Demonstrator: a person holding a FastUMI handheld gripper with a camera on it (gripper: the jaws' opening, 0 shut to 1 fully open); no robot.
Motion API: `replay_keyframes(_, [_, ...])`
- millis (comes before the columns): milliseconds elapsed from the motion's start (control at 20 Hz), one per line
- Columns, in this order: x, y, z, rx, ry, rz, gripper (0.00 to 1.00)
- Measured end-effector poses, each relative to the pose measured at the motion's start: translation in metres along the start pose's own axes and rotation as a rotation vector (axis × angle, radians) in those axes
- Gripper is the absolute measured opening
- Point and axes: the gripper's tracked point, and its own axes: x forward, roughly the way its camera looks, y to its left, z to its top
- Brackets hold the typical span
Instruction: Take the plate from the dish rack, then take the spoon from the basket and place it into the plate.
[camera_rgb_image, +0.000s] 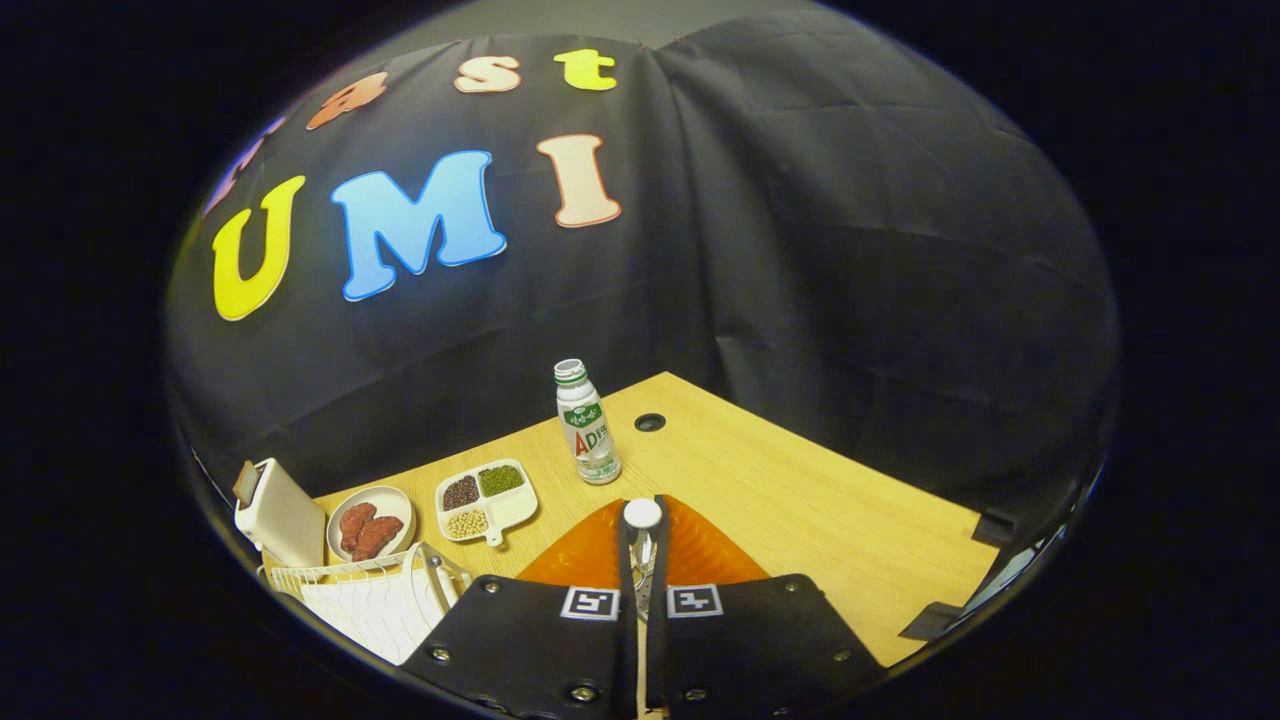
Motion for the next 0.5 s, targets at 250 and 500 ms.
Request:
replay_keyframes(250, [-0.04, 0.009, 0.032, -0.112, -0.069, 0.011, 0.03])
replay_keyframes(500, [-0.088, 0.027, 0.03, -0.155, -0.092, 0.08, 0.03])
